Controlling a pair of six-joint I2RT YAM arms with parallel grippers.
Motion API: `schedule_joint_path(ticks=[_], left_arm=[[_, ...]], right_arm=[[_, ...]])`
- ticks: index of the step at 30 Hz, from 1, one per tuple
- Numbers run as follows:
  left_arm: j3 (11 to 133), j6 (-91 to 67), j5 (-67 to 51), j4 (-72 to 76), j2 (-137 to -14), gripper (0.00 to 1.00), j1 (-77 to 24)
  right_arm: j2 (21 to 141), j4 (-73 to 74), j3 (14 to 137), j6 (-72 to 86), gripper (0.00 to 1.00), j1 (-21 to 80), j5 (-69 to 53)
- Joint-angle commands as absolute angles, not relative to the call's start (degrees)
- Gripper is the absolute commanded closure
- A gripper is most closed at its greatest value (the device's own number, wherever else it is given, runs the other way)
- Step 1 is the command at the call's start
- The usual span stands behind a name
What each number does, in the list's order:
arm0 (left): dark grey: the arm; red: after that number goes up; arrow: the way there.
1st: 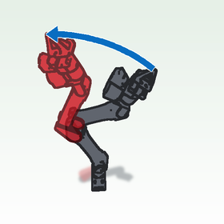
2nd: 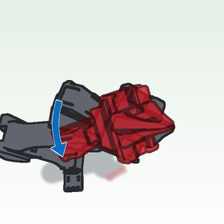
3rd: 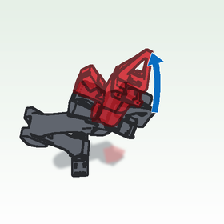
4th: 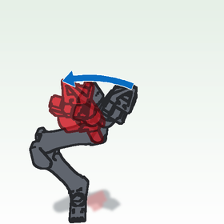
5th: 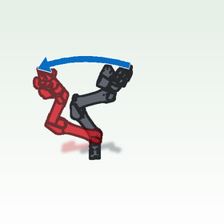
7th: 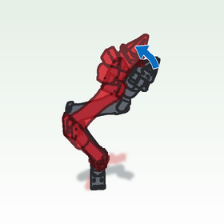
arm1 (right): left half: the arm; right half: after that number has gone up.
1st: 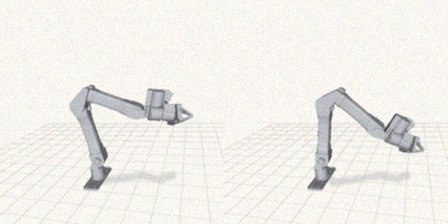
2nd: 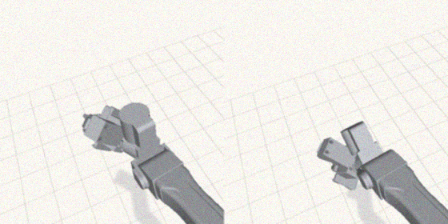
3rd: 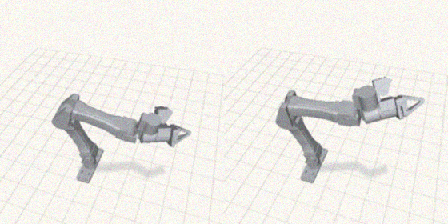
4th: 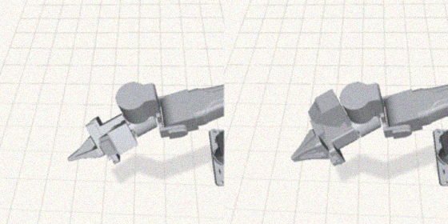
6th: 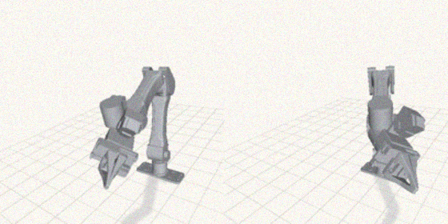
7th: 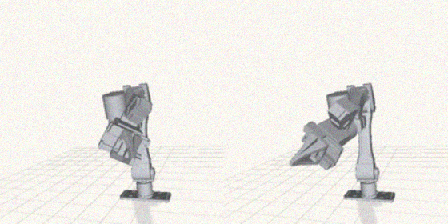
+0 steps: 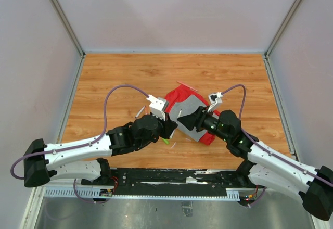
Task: Insert the pens into the pen caps
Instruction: Pick up the pen from the center of the board.
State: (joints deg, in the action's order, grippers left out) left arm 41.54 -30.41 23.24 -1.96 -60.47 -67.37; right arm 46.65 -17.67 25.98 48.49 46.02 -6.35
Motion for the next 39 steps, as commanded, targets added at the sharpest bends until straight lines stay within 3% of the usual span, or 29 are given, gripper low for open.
schedule_joint_path(ticks=[1, 14, 21, 23, 27, 30, 39], left_arm=[[41.25, -29.44, 21.84, 1.17, -59.99, 1.0, -68.04], [40.86, -29.61, 22.62, 2.26, -59.52, 0.99, -68.38], [40.55, -30.31, 23.67, 2.24, -59.14, 1.0, -68.53], [40.45, -30.47, 24.04, 1.92, -58.97, 0.94, -68.48], [39.96, -30.63, 24.38, 1.59, -58.67, 0.73, -68.48], [39.44, -31.0, 24.44, 1.51, -58.29, 0.64, -68.47], [38.46, -30.9, 22.85, 2.33, -58.22, 0.58, -68.49]], right_arm=[[49.79, -23.78, 27.27, 50.78, 0.52, 48.26, -4.05], [53.61, -28.4, 27.82, 51.95, 0.69, 49.81, -6.34], [55.05, -29.95, 27.85, 53.4, 0.96, 49.92, -7.86], [55.06, -30.3, 27.94, 53.59, 1.0, 49.97, -8.29], [54.32, -30.3, 28.13, 53.61, 0.99, 49.95, -8.43], [53.36, -30.25, 28.38, 53.36, 1.0, 49.97, -8.56], [50.97, -29.25, 28.58, 51.95, 0.99, 49.93, -8.06]])
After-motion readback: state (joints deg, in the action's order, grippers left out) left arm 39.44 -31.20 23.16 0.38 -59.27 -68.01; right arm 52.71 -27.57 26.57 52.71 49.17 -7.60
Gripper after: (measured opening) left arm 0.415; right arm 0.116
